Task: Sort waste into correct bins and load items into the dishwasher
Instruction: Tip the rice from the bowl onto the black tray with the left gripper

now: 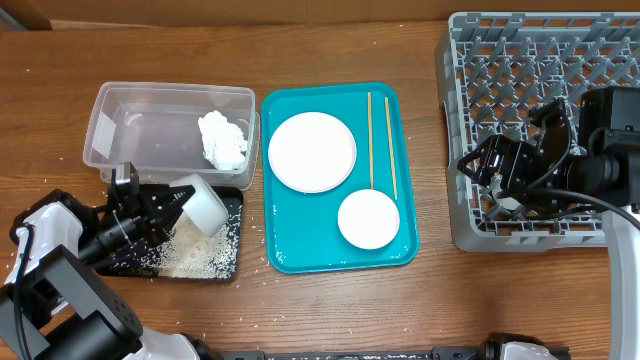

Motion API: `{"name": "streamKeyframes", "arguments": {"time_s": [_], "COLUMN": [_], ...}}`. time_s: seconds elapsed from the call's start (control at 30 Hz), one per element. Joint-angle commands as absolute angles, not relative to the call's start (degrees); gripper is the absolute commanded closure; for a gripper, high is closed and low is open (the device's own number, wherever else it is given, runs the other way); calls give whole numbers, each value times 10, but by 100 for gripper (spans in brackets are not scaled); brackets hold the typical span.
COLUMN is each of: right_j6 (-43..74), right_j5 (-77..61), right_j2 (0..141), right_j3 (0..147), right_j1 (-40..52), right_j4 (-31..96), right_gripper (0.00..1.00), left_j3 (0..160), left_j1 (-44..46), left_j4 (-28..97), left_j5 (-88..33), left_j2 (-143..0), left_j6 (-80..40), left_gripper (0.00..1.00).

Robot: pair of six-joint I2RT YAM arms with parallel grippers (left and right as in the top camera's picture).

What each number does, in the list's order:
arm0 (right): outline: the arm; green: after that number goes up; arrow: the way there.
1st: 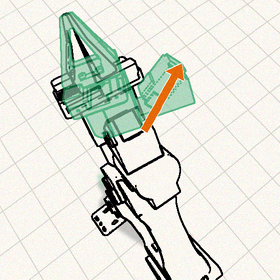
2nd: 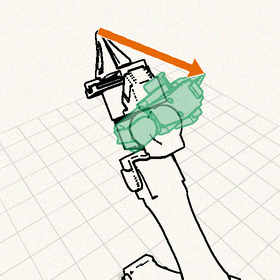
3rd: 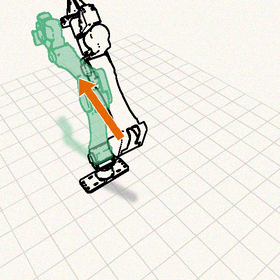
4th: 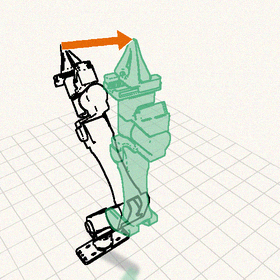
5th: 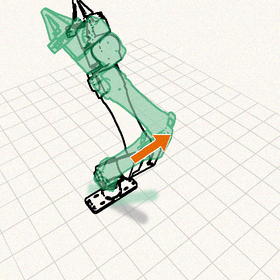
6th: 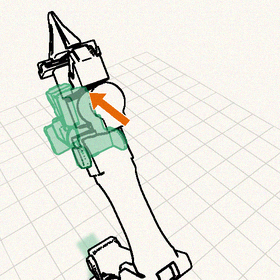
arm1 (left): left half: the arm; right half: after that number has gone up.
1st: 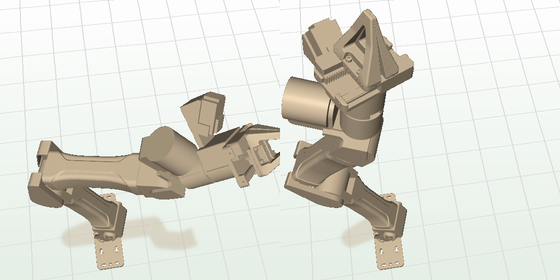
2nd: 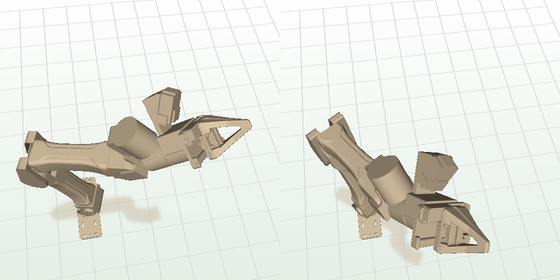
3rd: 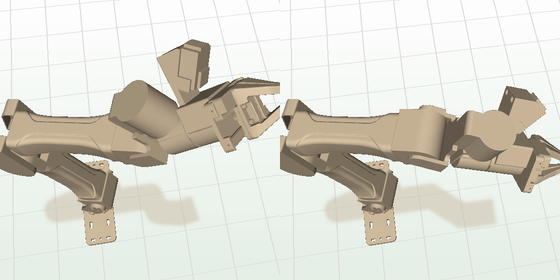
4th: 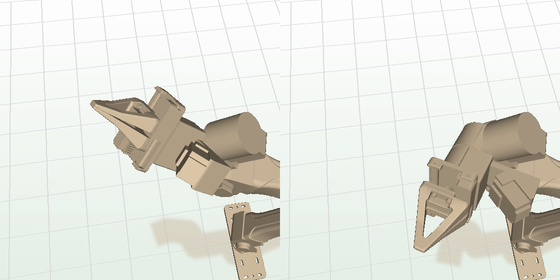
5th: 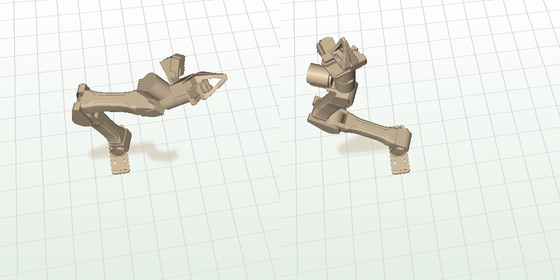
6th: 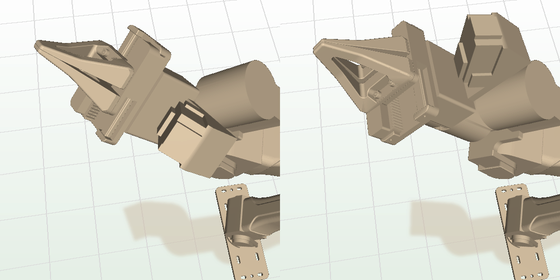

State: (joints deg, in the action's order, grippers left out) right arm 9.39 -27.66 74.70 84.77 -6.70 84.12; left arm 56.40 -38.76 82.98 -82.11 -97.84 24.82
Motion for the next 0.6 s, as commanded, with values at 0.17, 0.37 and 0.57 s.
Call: {"name": "streamKeyframes", "arguments": {"time_s": [0.17, 0.37, 0.57], "right_j6": [89, 89, 89], "right_j5": [-279, -279, -277], "right_j2": [746, 746, 746], "right_j3": [858, 858, 858], "right_j1": [-64, -64, -64], "right_j4": [843, 843, 842], "right_gripper": [0, 0, 0], "left_j3": [569, 579, 613], "left_j1": [-378, -369, -365], "left_j4": [821, 924, 909], "left_j5": [-844, -830, -756], "left_j2": [-980, -975, -972], "left_j6": [260, 382, 328], "left_gripper": [96, 96, 96]}}
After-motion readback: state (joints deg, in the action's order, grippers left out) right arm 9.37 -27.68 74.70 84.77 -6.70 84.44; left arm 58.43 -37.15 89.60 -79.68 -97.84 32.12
